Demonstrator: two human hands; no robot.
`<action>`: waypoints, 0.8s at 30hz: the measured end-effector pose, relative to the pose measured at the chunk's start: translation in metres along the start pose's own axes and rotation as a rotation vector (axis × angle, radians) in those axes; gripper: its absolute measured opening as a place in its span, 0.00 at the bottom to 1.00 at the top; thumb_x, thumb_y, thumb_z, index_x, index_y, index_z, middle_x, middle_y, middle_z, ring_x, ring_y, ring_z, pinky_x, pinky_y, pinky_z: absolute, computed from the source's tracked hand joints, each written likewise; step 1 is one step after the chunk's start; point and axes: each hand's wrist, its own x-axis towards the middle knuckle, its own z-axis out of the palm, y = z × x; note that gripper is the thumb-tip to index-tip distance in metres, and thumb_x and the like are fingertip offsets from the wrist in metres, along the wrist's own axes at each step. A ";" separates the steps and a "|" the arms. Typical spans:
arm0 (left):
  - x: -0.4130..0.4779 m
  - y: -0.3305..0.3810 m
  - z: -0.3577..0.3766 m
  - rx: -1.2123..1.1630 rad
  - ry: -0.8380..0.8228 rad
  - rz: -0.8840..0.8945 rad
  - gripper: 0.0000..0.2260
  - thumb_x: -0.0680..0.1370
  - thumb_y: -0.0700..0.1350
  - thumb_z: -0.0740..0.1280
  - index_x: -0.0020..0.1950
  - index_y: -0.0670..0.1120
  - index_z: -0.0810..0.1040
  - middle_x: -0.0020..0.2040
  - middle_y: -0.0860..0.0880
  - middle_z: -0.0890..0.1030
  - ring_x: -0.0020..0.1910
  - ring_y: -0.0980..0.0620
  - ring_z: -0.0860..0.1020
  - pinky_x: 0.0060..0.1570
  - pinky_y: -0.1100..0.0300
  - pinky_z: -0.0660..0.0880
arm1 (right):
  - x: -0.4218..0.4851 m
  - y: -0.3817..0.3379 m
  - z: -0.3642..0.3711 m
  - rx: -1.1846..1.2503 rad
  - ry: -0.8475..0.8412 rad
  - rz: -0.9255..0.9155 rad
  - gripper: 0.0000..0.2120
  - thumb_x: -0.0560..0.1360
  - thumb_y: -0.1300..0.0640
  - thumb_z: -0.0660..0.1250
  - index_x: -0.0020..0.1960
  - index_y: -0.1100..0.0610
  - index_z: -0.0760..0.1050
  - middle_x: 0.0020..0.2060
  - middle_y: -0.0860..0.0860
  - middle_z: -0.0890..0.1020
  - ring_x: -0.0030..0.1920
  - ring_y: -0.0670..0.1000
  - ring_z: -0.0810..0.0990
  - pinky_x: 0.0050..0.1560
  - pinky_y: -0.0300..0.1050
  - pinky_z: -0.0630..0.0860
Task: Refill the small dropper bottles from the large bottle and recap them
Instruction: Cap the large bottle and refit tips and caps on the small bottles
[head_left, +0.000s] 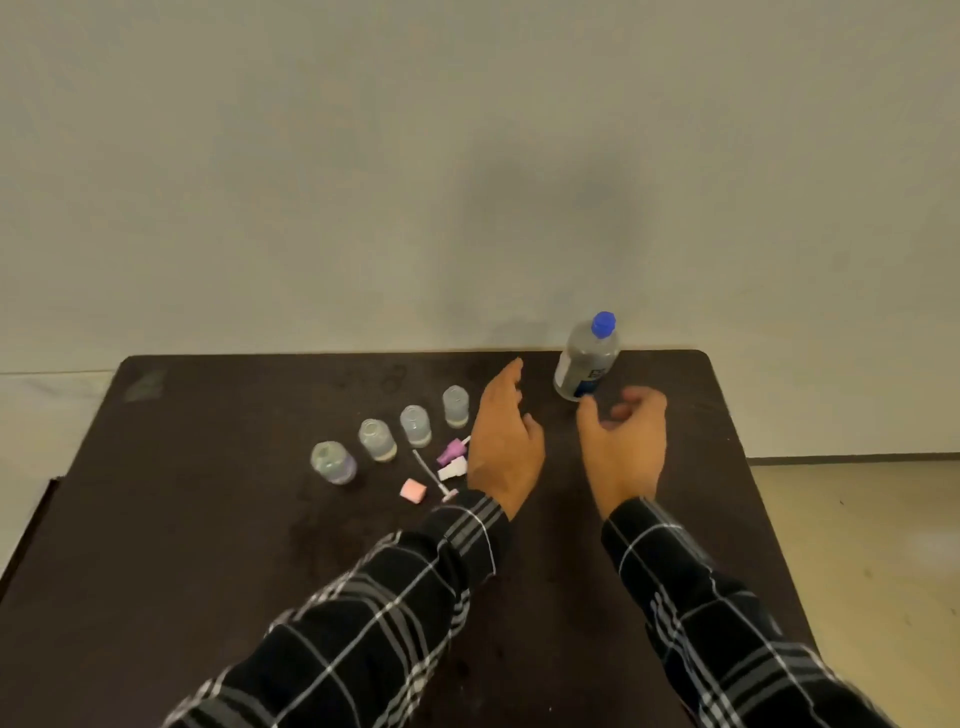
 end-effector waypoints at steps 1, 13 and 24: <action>-0.014 -0.005 -0.007 -0.009 0.025 0.018 0.29 0.77 0.34 0.65 0.76 0.49 0.64 0.71 0.51 0.71 0.65 0.55 0.74 0.65 0.55 0.74 | -0.015 0.005 0.006 -0.023 -0.045 0.014 0.19 0.73 0.49 0.73 0.59 0.43 0.67 0.46 0.43 0.77 0.46 0.43 0.80 0.41 0.37 0.75; -0.091 -0.087 -0.081 0.177 0.112 -0.096 0.16 0.78 0.38 0.64 0.64 0.51 0.74 0.59 0.55 0.73 0.53 0.57 0.76 0.56 0.57 0.76 | -0.046 -0.004 0.078 -0.638 -0.623 -0.601 0.14 0.81 0.60 0.60 0.62 0.52 0.80 0.60 0.51 0.80 0.60 0.50 0.76 0.63 0.46 0.72; -0.074 -0.110 -0.106 0.442 -0.025 -0.242 0.24 0.79 0.49 0.67 0.74 0.52 0.67 0.71 0.52 0.69 0.69 0.50 0.69 0.65 0.53 0.71 | -0.076 0.007 0.077 -0.607 -0.739 -0.644 0.07 0.77 0.51 0.66 0.55 0.45 0.75 0.52 0.43 0.79 0.44 0.41 0.75 0.44 0.37 0.72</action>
